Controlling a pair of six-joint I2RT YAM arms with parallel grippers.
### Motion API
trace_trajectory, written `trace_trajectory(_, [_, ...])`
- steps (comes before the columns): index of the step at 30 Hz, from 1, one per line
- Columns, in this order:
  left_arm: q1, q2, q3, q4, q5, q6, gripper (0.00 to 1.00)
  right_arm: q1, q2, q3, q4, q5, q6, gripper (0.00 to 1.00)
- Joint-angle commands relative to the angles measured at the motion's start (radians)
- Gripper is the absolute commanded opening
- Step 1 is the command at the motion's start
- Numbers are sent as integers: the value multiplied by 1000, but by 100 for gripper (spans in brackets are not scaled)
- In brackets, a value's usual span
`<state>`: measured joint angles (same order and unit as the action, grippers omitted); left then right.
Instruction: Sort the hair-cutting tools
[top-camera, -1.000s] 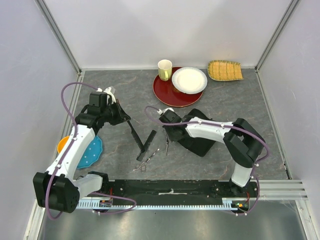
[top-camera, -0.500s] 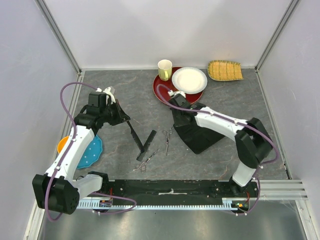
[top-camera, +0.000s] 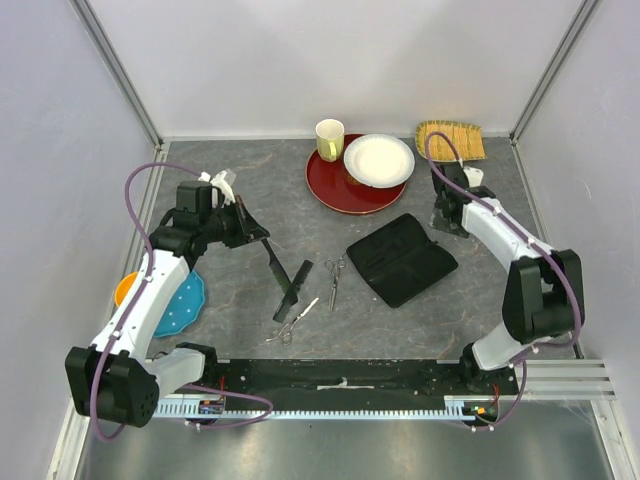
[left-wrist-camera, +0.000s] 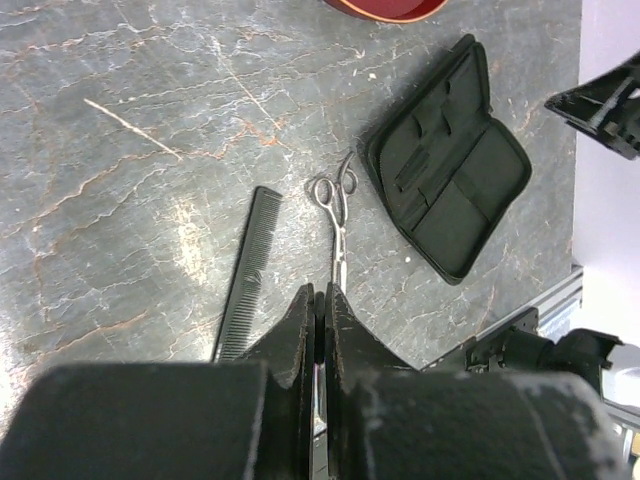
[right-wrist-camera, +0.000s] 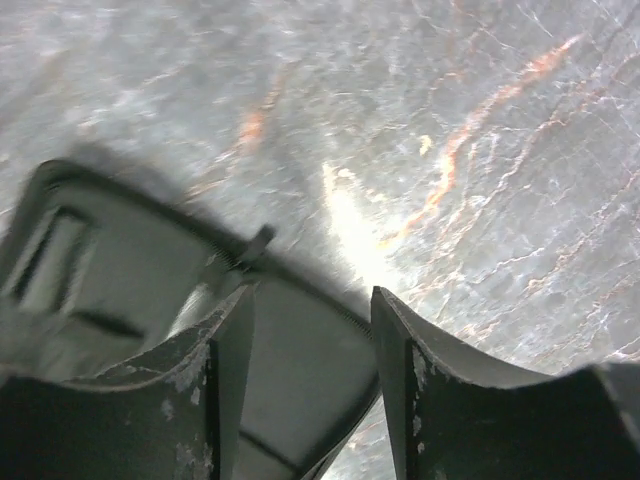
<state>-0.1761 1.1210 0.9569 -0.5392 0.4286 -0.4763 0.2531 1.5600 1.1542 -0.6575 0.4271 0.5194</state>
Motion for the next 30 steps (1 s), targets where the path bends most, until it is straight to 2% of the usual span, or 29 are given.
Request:
trace_trajectory(1, [3,11,17,54,68,-7,2,-90,92,-1,-21,-2,-5,55])
trace_trajectory(8, [4,17,5,71,102,-18,2,-114,161,-50,-21,6,36,41])
trace_trajectory(13, [4,19,-1,85,137,-16,2,-114,127,-115,-22,-103,60,31])
trace_trajectory(16, [3,22,2,96,151,-16,2,-114,69,-195,-11,-193,100,29])
trace_trajectory(19, [4,34,8,104,156,-18,2,-112,-21,-272,1,-247,139,29])
trace_trajectory(24, [3,43,19,120,173,-27,2,-112,-93,-239,-34,-173,174,31])
trace_trajectory(27, [3,42,29,134,183,-41,2,-112,-146,-163,-92,-104,172,40])
trace_trajectory(28, [3,40,34,143,188,-50,2,-112,-182,-130,-112,-90,172,47])
trace_trajectory(30, [3,31,46,159,196,-77,2,-114,-219,-97,-125,-68,163,55])
